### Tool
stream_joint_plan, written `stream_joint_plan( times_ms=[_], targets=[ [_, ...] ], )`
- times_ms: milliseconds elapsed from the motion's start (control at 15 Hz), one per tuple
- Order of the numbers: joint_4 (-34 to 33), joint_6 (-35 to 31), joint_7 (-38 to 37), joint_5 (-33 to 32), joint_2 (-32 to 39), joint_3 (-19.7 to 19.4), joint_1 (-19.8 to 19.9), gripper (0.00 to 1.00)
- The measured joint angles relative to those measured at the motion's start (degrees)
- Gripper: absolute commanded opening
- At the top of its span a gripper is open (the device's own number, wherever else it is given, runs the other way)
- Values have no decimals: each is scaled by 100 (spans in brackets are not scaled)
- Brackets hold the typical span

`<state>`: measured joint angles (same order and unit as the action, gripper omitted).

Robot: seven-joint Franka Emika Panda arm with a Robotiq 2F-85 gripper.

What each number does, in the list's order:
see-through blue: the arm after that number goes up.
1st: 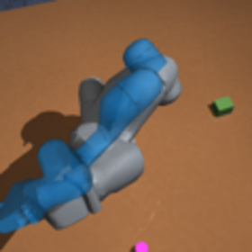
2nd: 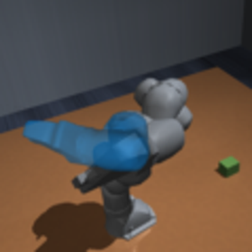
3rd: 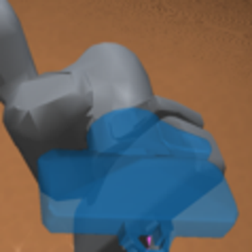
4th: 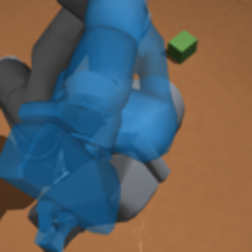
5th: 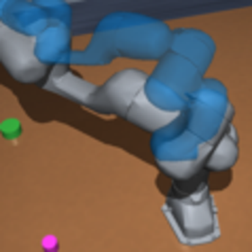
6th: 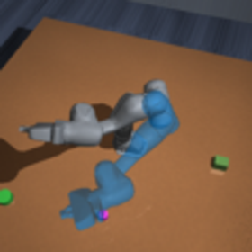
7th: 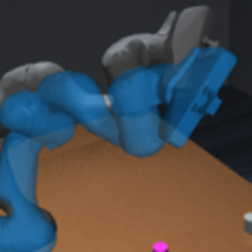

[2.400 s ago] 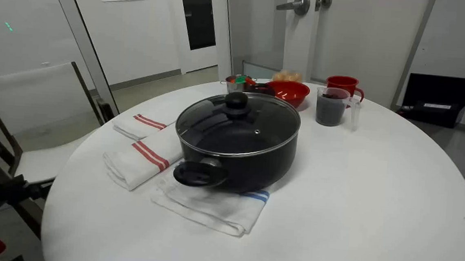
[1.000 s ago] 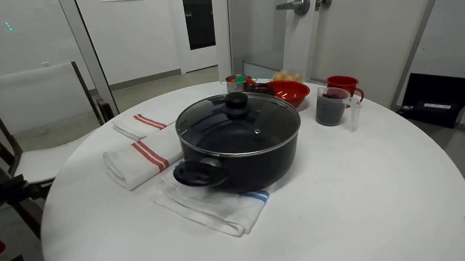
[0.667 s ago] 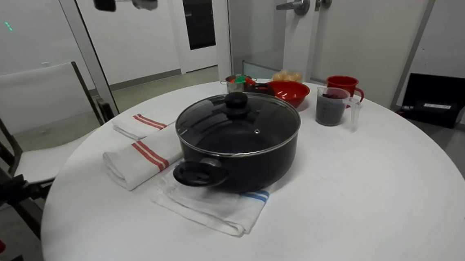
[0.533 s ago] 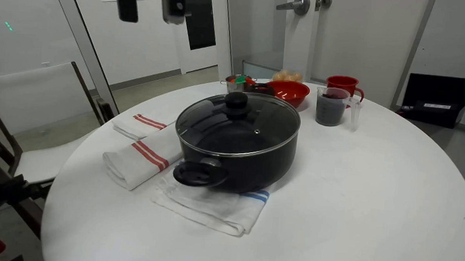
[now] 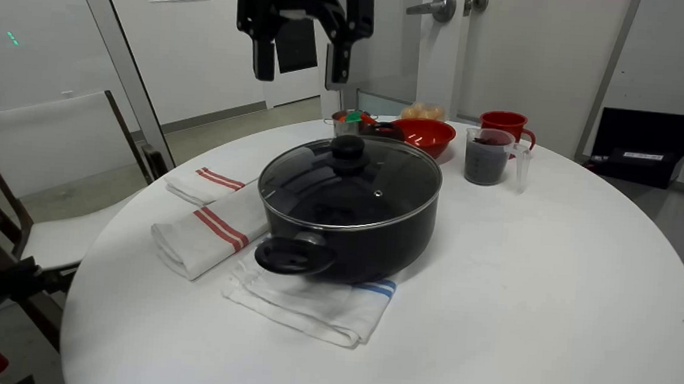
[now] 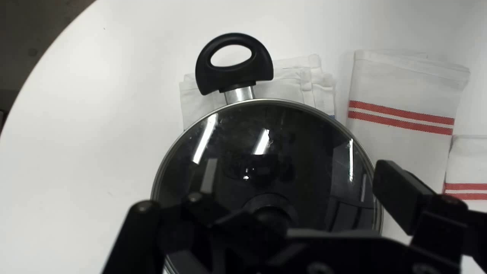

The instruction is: Remove the glass lid from the black pot.

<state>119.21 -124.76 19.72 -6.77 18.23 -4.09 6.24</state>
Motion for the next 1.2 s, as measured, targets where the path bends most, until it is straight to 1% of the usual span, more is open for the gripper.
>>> stream_joint_plan(
  times_ms=[200, 600, 933, 1200],
  targets=[
    [-331, -68, 0, -18, 477, 90, -1, 100],
    [-775, -467, 13, -19, 1214, 182, 2, 100],
    [-1016, -676, 36, -24, 1586, 183, 44, 100],
    [-1108, -866, 64, -24, 1714, 183, 91, 100]
  ],
)
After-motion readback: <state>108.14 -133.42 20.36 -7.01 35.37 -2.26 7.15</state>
